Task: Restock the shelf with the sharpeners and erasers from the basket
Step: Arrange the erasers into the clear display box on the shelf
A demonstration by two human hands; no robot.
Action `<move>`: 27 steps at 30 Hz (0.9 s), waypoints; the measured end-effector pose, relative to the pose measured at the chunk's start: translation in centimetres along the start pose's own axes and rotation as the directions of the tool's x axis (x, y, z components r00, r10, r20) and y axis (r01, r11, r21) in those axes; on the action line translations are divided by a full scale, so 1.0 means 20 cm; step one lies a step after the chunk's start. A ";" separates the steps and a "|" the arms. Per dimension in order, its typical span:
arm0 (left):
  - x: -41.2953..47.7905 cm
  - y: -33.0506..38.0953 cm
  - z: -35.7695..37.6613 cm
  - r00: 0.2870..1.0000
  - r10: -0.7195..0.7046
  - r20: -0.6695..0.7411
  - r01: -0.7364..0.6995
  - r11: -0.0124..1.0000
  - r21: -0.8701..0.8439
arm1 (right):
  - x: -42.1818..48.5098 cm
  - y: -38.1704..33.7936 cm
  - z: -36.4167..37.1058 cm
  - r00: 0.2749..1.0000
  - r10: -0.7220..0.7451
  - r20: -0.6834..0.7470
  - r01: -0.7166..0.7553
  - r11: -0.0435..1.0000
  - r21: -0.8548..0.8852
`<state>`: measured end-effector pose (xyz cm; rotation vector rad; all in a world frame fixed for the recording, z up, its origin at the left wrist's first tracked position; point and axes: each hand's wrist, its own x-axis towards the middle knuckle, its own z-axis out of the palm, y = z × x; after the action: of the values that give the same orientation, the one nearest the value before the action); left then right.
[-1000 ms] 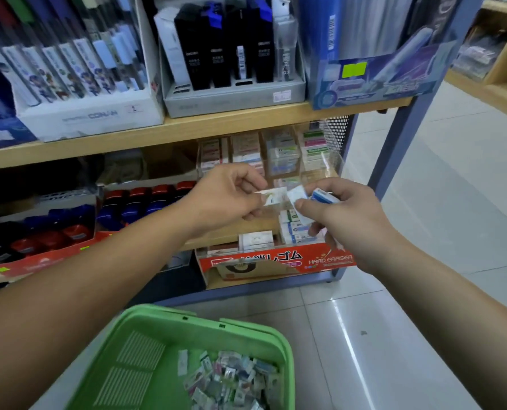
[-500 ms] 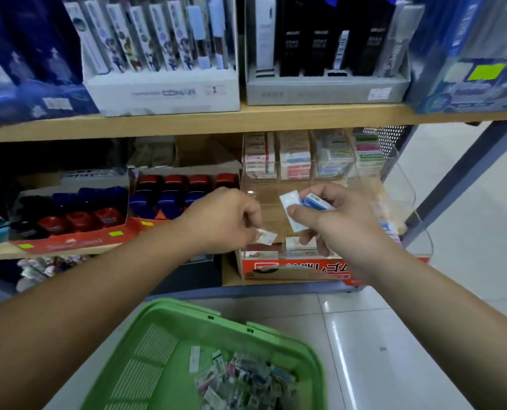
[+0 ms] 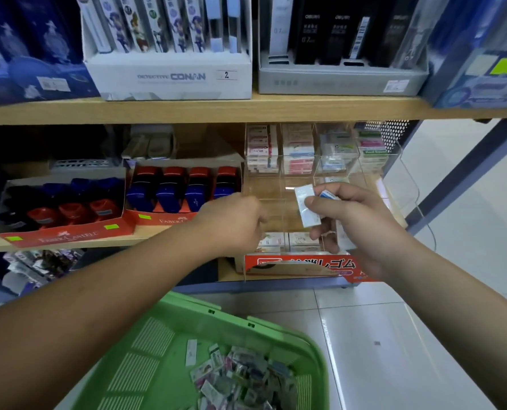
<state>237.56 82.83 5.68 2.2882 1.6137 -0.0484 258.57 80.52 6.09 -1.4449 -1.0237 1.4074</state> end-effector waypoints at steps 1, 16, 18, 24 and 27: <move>-0.02 -0.01 -0.01 0.997 0.019 -0.074 -0.023 0.998 -0.061 | 0.00 0.00 -0.01 1.000 0.022 0.017 -0.023 0.999 0.037; -0.08 0.02 -0.08 0.995 -0.098 0.001 0.036 0.351 -0.936 | -0.03 -0.01 0.01 0.998 0.007 0.059 -0.006 1.000 -0.015; -0.07 0.02 -0.06 0.994 -0.107 -0.001 0.036 0.345 -0.938 | -0.02 -0.01 -0.01 1.000 -0.015 -0.003 0.015 1.000 -0.026; -0.05 0.04 -0.04 0.995 -0.095 -0.041 -0.003 0.367 -0.930 | -0.01 -0.03 -0.08 0.991 -0.044 -0.123 0.037 0.997 -0.063; -0.03 0.06 -0.02 0.989 -0.102 -0.110 -0.043 0.511 -0.859 | -0.01 -0.03 -0.10 0.996 0.042 -0.079 -0.042 0.999 0.006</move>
<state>238.43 82.08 6.44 1.4611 1.2714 0.7772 260.59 80.41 6.65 -1.5149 -0.9444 1.3703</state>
